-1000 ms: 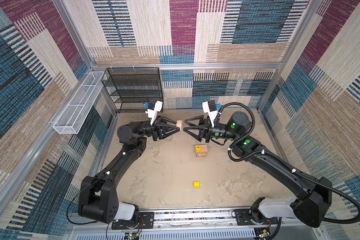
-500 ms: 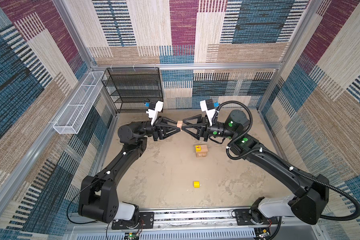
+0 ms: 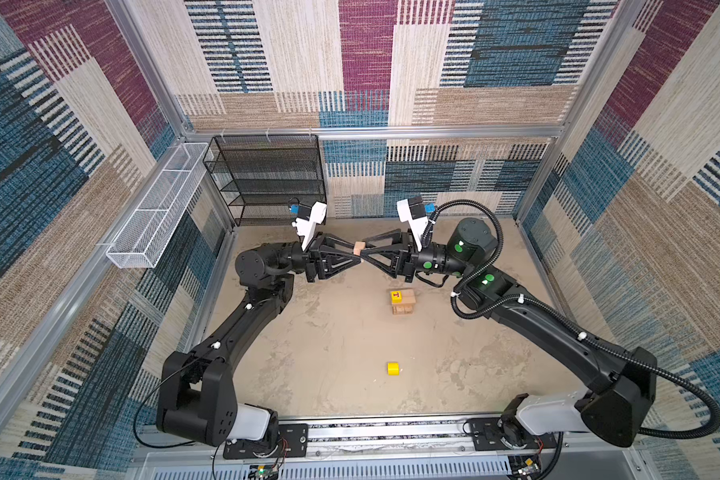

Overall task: Build the wood block tower
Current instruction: 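Close the right gripper on the wooden cube held by the left gripper, then open the left gripper and carry the cube over the stack with the right gripper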

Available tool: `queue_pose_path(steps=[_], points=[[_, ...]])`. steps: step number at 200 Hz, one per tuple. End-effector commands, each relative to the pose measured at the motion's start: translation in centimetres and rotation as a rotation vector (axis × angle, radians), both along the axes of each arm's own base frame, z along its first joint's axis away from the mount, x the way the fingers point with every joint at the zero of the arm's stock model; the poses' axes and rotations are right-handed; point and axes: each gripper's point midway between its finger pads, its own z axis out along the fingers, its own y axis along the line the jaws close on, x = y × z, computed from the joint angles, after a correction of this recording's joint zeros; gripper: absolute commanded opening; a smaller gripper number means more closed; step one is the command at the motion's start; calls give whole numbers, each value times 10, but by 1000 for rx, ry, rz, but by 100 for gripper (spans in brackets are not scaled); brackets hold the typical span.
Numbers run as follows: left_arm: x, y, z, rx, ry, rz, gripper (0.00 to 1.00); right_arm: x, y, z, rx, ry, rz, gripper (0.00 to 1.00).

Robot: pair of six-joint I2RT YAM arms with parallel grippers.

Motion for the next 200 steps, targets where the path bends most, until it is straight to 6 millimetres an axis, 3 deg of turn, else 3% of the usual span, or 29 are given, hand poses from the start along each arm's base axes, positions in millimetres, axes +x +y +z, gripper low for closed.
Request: queue_pose_path(steps=[1,61,111,144,151,168,200], points=[[-6,1,4,0,-41,-10,0,0,1,0,-5,2,-2,43],[-5,1,4,1,-33,-11,0,1,3,-5,-17,13,-8,41],[-3,1,3,0,-25,-10,0,2,4,-3,-23,11,-4,24],[5,2,4,-14,0,11,0,4,2,-3,-19,17,-34,5],[9,3,4,-19,11,21,9,6,0,-2,-18,19,-49,0],[19,8,2,-42,36,61,35,13,-4,-1,-12,26,-105,0],[25,13,1,-57,42,93,53,20,-10,4,5,32,-169,0]])
